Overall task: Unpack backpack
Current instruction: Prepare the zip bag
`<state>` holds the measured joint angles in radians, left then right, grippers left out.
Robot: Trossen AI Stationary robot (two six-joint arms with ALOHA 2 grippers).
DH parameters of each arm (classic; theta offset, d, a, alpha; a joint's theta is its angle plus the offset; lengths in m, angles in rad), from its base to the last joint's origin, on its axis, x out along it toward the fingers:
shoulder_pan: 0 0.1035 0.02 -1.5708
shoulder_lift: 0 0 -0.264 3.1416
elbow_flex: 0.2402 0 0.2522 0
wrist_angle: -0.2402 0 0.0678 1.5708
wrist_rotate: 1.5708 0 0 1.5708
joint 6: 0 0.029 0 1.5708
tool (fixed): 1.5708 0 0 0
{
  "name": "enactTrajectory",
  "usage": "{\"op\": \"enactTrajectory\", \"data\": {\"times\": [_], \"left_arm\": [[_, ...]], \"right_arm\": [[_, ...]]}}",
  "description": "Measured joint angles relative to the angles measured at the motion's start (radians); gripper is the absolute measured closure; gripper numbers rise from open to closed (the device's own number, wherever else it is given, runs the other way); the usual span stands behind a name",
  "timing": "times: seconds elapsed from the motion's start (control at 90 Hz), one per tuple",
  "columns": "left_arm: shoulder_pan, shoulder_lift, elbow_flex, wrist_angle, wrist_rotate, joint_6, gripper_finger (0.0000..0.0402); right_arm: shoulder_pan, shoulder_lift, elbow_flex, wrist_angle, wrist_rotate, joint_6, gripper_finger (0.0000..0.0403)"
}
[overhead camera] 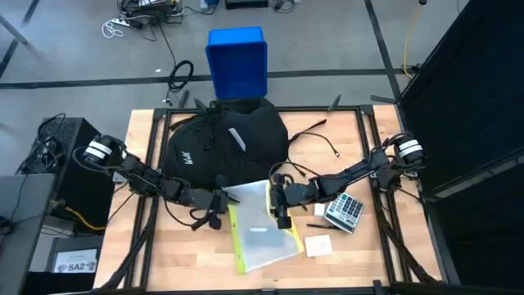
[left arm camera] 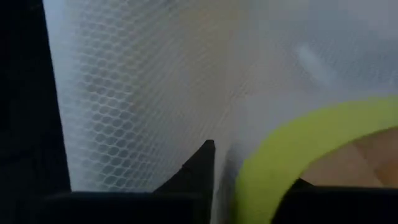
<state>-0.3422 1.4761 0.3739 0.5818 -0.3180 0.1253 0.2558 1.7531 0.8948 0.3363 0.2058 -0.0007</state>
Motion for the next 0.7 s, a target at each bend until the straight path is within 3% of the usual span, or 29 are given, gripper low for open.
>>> {"op": "enactTrajectory", "data": {"times": [0.233,0.356,0.522,0.7], "left_arm": [[-0.019,-0.020,0.040,-0.079,0.000,-0.007,0.0246],[-0.033,-0.068,0.078,-0.204,-0.005,-0.040,0.0206],[-0.067,-0.154,0.139,-0.476,-0.006,-0.191,0.0175],[-0.098,-0.198,0.157,-0.715,-0.006,-0.415,0.0167]], "right_arm": [[0.000,0.000,0.000,-0.004,0.003,0.002,0.0230],[0.000,0.000,0.000,-0.019,0.008,0.007,0.0236],[-0.003,-0.001,0.000,-0.047,0.068,0.028,0.0237],[-0.004,-0.001,0.000,-0.049,0.085,0.034,0.0226]]}}
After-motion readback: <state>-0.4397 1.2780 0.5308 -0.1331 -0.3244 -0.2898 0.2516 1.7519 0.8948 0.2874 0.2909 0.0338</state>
